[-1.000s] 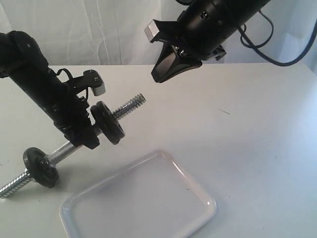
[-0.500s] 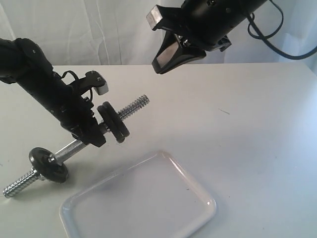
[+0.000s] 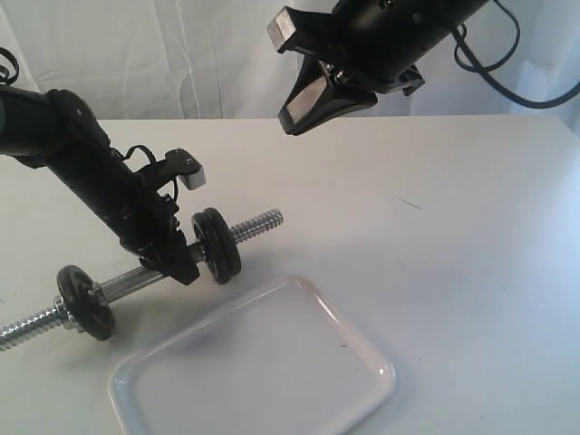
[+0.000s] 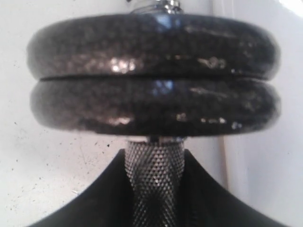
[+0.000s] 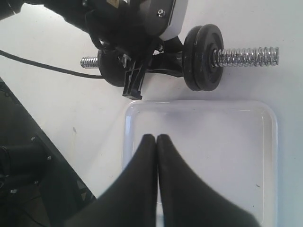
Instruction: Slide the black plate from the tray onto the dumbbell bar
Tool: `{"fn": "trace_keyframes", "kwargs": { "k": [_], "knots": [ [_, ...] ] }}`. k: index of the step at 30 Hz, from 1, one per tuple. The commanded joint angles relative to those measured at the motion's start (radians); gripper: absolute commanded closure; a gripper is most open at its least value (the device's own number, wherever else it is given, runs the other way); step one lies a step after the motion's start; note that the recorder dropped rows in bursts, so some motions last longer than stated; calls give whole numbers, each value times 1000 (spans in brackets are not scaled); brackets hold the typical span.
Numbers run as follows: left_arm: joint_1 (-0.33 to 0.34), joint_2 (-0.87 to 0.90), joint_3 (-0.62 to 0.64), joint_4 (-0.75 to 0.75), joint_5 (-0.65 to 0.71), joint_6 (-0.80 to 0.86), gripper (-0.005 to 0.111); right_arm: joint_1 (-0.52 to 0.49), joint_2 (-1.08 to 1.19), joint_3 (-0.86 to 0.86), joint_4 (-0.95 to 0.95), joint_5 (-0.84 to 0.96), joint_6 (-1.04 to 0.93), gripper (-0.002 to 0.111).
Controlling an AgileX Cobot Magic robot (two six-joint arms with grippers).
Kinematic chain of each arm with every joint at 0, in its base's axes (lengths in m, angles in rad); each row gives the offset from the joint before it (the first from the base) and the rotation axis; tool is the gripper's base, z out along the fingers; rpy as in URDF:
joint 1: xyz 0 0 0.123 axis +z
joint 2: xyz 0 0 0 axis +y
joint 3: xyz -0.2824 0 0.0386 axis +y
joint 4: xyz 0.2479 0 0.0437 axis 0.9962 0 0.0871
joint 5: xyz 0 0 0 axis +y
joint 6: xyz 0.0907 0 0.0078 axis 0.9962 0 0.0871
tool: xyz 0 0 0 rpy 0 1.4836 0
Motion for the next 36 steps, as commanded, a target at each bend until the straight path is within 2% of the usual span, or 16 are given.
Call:
{"fn": "trace_keyframes", "kwargs": {
  "k": [1, 26, 28, 33, 36],
  "knots": [
    [1, -51, -21, -115, 46, -14, 107, -3, -9, -6, 11, 1, 4, 108],
    [-10, -49, -21, -155, 84, -59, 107, -3, -9, -6, 11, 1, -3, 108],
    [-10, -49, -21, -155, 91, -58, 101, -3, -9, -6, 11, 1, -3, 108],
    [-10, -49, -21, -155, 110, -65, 70, -3, -9, -6, 11, 1, -3, 108],
    [-10, -49, -21, -151, 117, -65, 57, -3, -9, -6, 11, 1, -3, 108]
  ]
}}
